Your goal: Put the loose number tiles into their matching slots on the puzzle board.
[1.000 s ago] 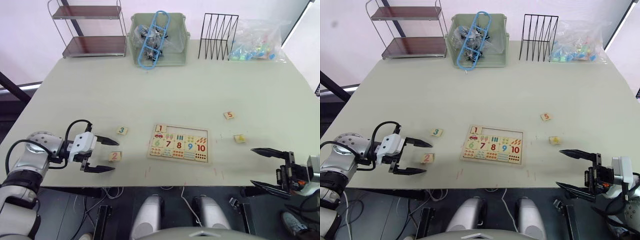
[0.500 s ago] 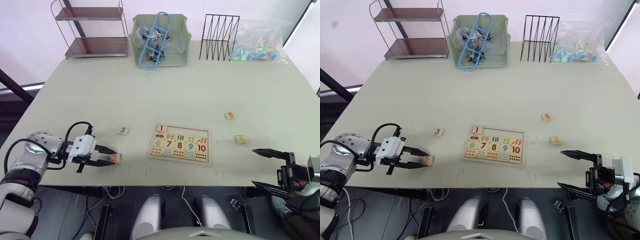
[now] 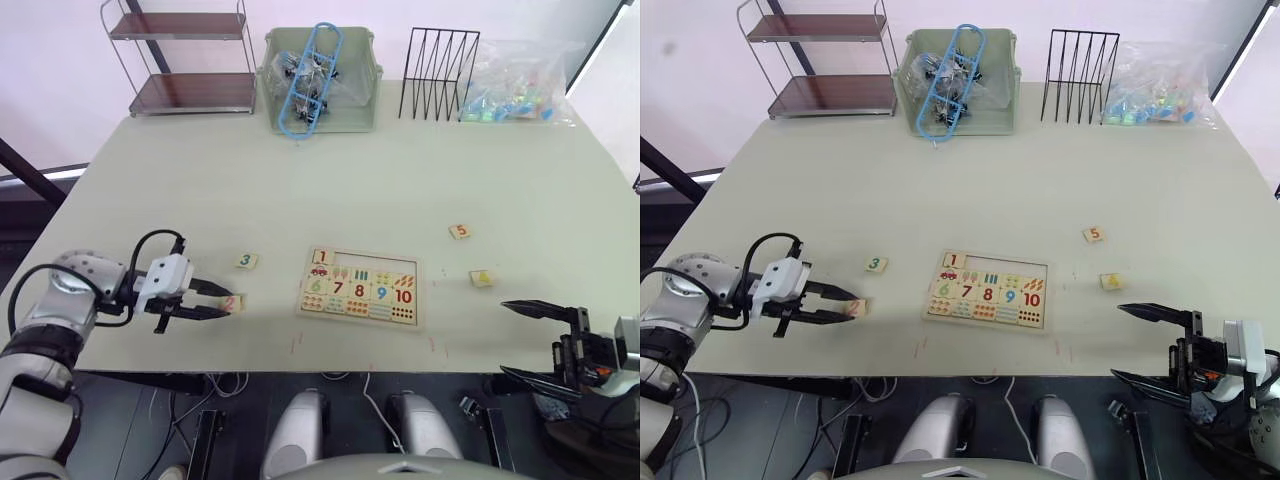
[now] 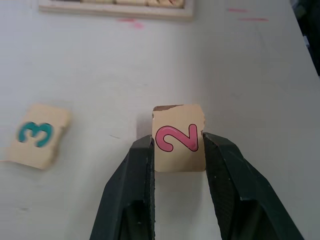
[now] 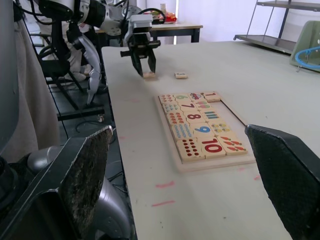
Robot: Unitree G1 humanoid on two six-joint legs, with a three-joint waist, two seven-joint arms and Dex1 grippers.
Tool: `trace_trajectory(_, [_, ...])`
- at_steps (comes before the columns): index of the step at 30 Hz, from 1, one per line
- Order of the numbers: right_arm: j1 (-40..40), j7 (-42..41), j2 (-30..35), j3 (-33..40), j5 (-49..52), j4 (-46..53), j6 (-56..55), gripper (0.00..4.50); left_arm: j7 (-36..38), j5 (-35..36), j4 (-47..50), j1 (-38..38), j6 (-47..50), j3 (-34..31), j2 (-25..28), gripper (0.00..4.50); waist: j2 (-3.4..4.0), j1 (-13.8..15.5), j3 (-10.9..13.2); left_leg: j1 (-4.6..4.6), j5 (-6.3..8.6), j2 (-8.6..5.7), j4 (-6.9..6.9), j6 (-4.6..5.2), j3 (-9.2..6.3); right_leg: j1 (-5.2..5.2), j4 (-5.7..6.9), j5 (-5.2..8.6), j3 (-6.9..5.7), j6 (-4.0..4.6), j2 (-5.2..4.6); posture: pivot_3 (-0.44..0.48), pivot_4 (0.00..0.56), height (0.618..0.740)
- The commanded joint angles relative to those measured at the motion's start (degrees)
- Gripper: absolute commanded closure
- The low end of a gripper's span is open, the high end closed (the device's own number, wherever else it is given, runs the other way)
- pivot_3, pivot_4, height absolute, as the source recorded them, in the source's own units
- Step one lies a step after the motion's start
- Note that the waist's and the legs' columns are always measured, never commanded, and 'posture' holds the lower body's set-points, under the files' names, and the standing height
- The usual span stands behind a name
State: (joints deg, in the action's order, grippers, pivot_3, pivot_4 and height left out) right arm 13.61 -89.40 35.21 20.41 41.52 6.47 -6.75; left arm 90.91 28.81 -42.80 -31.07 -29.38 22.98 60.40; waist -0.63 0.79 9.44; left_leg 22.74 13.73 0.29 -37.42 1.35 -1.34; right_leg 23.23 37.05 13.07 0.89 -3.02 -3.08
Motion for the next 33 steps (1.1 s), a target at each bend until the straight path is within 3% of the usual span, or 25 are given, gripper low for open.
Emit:
trace_trajectory(1, [0.04, 1.93, 0.14, 0.50, 0.96, 1.69, 1.04, 0.00, 1.59, -0.19, 2.57, -2.51, 2.37, -0.96, 1.35, 3.57, 0.00, -0.08, 0.00, 0.00, 0.00, 0.00, 0.00, 0.00, 0.01, 0.00, 0.00, 0.00, 0.01, 0.00, 0.00, 0.000, 0.150, 0.740])
trace_trajectory(14, [2.03, 7.51, -2.18, 0.50, 0.33, 4.96, 0.75, 0.00, 1.59, -1.96, 9.60, -15.04, 16.18, -0.55, -3.44, 3.57, -0.04, -0.10, 0.03, 0.02, 0.00, -0.07, -0.01, 0.00, -0.01, 0.00, 0.00, 0.01, 0.02, -0.01, 0.08, 0.000, 0.150, 0.740])
trace_trajectory(20, [3.97, 9.87, -3.59, 0.31, -0.03, 7.54, 0.40, 0.00, 1.59, -7.50, 9.50, -21.78, 18.23, 1.56, -7.38, 3.57, -0.06, -0.09, 0.04, 0.02, 0.00, -0.14, -0.02, 0.00, 0.00, 0.00, 0.00, 0.00, 0.04, -0.01, 0.08, 0.000, 0.150, 0.740])
trace_trajectory(29, [6.62, 11.88, -5.30, -0.14, -0.54, 9.55, -0.96, 0.00, 1.48, -16.62, 11.28, -26.06, 24.01, 0.95, -13.73, 3.57, -0.08, -0.30, 0.05, 0.03, 0.00, -0.14, -0.03, 0.00, -0.01, 0.00, 0.00, 0.01, 0.05, -0.02, 0.12, 0.000, 0.150, 0.740])
trace_trajectory(33, [6.86, 12.46, -5.75, -0.45, -0.85, 9.66, -1.67, 0.00, -2.60, -23.36, 14.39, -28.03, 27.94, 2.42, -17.47, 3.57, -0.11, -0.19, 0.07, 0.04, 0.00, -0.13, -0.03, 0.00, -0.04, 0.00, 0.00, 0.01, 0.03, -0.02, 0.13, 0.000, 0.150, 0.740])
